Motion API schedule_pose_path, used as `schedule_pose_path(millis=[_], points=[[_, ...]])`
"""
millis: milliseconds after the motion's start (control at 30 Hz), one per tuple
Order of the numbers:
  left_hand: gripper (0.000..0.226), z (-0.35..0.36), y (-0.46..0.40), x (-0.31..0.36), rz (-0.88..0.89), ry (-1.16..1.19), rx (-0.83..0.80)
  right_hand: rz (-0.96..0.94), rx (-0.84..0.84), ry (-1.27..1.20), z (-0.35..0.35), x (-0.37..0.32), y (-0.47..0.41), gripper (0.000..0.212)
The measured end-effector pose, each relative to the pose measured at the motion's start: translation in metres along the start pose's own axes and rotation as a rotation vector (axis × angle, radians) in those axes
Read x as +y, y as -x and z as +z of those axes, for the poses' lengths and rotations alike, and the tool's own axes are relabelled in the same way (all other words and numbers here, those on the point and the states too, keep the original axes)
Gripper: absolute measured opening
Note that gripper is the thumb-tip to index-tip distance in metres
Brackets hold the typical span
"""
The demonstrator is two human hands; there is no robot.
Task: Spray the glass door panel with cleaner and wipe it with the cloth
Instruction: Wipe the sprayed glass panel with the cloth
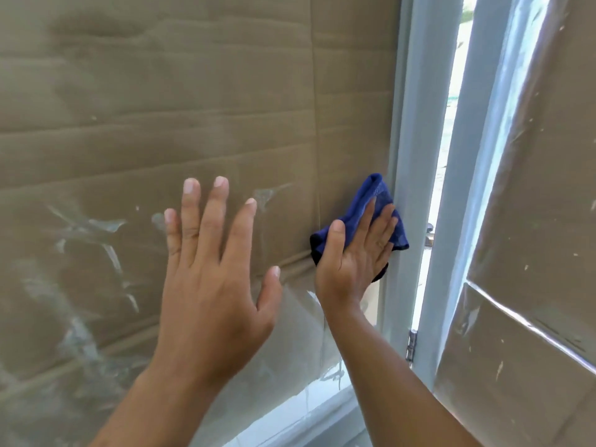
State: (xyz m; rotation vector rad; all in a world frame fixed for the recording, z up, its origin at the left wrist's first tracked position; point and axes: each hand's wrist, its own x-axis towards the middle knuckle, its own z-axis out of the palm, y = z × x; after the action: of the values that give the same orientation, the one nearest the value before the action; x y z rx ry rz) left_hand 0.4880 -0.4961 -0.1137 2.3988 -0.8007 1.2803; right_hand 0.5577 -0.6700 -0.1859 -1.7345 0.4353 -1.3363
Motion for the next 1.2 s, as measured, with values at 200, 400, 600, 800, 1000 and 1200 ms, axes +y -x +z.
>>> schedule_pose_path(millis=[200,400,600,800,1000,1200], points=[[0.077,0.006,0.006,0.008,-0.083,0.069,0.027,0.043,-0.048,0.011,-0.003,0.0,0.003,0.065],[0.081,0.001,0.005,0.012,-0.109,0.099,0.019,0.046,-0.084,0.011,-0.002,-0.015,0.005,0.065],[0.081,0.007,0.01,0.019,-0.135,0.113,-0.014,-0.312,-0.146,0.138,-0.013,0.032,0.033,0.066],[0.084,0.022,0.029,0.023,-0.065,0.103,-0.11,-0.151,-0.174,0.108,-0.014,0.002,0.016,0.069],[0.082,0.023,0.03,0.022,-0.066,0.09,-0.114,-0.193,-0.088,0.123,-0.008,0.034,0.029,0.069],[0.079,0.028,0.036,0.021,-0.05,0.125,-0.107,0.041,-0.101,0.075,-0.002,0.017,0.044,0.071]])
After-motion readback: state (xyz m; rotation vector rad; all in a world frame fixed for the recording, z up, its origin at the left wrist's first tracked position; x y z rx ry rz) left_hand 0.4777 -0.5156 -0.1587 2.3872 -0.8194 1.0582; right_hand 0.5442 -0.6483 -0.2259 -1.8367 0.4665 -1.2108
